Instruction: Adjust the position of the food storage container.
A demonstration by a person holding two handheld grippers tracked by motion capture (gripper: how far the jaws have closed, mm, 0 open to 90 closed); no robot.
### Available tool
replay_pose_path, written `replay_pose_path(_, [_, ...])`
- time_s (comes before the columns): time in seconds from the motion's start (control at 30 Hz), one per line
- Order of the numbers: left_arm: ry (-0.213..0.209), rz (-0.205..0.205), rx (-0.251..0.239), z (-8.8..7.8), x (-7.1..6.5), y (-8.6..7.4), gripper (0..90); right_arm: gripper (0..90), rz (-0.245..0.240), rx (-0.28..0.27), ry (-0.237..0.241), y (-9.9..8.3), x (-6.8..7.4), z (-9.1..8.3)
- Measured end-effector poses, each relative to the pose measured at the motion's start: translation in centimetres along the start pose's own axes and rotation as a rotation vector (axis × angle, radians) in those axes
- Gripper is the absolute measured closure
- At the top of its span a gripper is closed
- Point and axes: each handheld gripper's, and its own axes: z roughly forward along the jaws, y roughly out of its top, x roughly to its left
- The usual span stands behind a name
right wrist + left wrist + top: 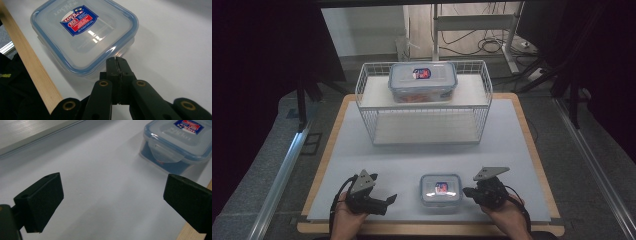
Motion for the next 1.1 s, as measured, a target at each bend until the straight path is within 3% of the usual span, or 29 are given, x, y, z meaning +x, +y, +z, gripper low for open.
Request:
replay_pose_path(0.33, [-0.003,-0.005,-0.002,0.0,0.0,0.0,2.9,89.9,-0.037,-0.008,0.006,1.5,0.9,1.7])
replay_pose_path(0.4, [0.015,0.000,-0.001,-0.1,0.0,0.0,2.9,88.8,-0.054,-0.004,0.011,1.7,0.8,1.6])
replay_pose_path(0.57, [0.029,-0.016,-0.013,-0.4,0.2,0.0,2.5,80.3,-0.077,-0.024,-0.073,1.2,-0.5,0.4])
replay_pose_path(0.7, [0.021,-0.030,-0.007,-0.3,0.4,-0.1,2.0,64.8,-0.064,-0.065,-0.108,0.5,-1.8,-0.4])
replay_pose_path(0.8, [0.027,-0.019,-0.001,-0.1,0.4,-0.2,2.1,52.3,-0.048,-0.085,-0.114,0.1,-2.3,-0.5])
replay_pose_path(0.93, [0.026,-0.015,0.002,0.1,0.5,-0.3,2.0,32.7,-0.033,-0.100,-0.075,-0.2,-2.8,-0.3])
replay_pose_path(1.03, [0.011,-0.025,-0.006,0.1,0.7,-0.4,1.7,18.4,-0.032,-0.114,-0.094,-0.5,-3.1,-0.3])
replay_pose_path(1.1, [0.009,-0.027,-0.007,0.1,0.8,-0.5,1.7,15.1,-0.037,-0.118,-0.101,-0.7,-3.2,-0.3])
